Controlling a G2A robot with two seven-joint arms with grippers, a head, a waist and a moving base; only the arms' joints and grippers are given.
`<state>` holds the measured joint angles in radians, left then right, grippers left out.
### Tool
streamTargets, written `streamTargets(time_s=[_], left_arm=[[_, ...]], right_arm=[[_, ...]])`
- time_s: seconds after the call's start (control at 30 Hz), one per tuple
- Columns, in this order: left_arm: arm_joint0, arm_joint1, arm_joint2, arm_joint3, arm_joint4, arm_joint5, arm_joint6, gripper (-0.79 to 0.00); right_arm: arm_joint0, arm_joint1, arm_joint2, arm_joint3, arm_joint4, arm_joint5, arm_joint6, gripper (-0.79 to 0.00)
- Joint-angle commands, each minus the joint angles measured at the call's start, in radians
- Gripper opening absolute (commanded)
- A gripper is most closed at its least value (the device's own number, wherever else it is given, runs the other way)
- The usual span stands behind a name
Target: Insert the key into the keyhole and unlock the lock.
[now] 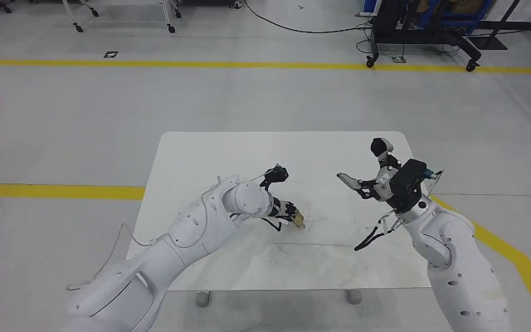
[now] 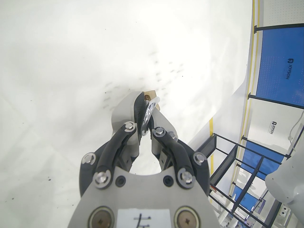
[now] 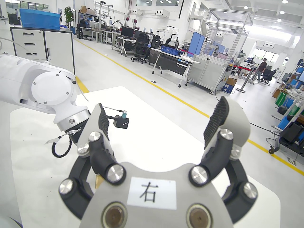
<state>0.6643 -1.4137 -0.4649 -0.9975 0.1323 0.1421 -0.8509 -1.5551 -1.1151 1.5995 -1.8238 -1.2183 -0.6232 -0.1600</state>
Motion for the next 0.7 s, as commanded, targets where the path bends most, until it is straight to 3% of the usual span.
streamTargets(time_s=[0.0,0.17,0.3,0.4,0.53,0.67], left_arm=[[-0.012,-0.004,0.005,0.012,0.023,-0.004,-0.021,0.000],[-0.036,0.005,0.005,0.003,0.115,0.010,-0.069,0.000],[-0.027,0.032,-0.059,-0.042,0.122,0.025,-0.063,0.000],[-0.001,0.066,-0.146,-0.114,0.094,0.018,-0.049,0.000],[0.087,0.118,-0.315,-0.240,-0.028,-0.073,-0.048,0.000],[0.158,0.163,-0.430,-0.359,0.015,-0.065,-0.062,0.000]], right_arm=[[0.000,0.000,0.000,0.000,0.000,0.000,0.000,0.000],[0.000,0.000,0.000,0.000,0.000,0.000,0.000,0.000],[0.000,0.000,0.000,0.000,0.000,0.000,0.000,0.000],[0.000,0.000,0.000,0.000,0.000,0.000,0.000,0.000],[0.000,0.000,0.000,0.000,0.000,0.000,0.000,0.000],[0.000,0.000,0.000,0.000,0.000,0.000,0.000,0.000]])
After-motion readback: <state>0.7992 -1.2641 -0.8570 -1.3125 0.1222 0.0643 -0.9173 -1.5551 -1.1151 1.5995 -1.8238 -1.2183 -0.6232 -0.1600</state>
